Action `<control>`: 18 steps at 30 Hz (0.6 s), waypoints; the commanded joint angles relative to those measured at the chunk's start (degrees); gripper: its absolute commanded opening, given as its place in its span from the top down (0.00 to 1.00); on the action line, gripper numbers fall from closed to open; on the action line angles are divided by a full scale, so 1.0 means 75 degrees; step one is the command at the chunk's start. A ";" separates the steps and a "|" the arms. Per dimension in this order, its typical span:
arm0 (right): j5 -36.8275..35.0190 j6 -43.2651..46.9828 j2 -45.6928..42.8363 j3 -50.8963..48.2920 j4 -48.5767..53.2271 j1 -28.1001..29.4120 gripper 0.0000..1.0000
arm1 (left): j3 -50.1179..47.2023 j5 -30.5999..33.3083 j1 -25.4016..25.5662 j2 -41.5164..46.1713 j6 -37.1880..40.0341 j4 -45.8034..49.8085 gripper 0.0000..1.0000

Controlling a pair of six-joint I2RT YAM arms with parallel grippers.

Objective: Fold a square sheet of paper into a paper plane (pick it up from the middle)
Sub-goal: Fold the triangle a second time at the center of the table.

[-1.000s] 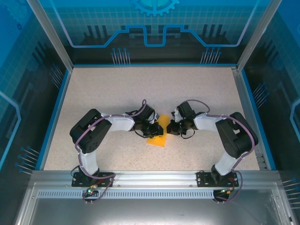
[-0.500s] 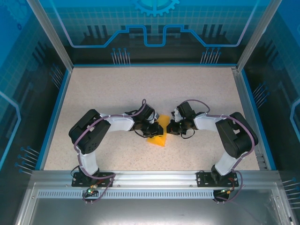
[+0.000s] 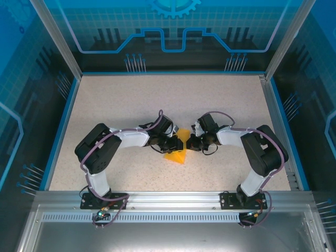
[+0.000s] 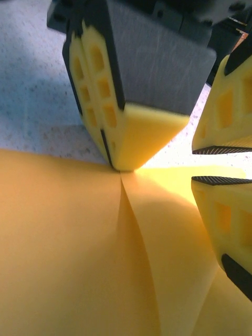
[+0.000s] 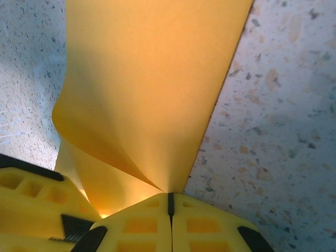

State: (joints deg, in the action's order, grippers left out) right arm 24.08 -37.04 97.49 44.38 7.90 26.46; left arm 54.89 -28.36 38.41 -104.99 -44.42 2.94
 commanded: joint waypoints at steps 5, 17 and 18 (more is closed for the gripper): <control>0.0071 0.0145 0.0152 0.0188 0.0010 0.0125 0.95 | 0.0170 0.0286 -0.0009 -0.0197 0.0193 0.0618 0.78; 0.0019 0.0099 0.0198 0.0235 0.0039 0.0122 0.89 | 0.0020 0.0522 0.0021 -0.0133 0.0055 0.0673 0.78; -0.0015 0.0067 0.0155 0.0232 0.0058 0.0128 0.87 | 0.0031 0.0516 0.0024 -0.0134 0.0052 0.0682 0.78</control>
State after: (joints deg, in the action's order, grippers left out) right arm 24.23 -36.99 97.86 44.75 7.88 26.61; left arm 54.94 -25.74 38.41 -105.93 -44.47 5.98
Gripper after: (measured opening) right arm 0.119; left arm 0.219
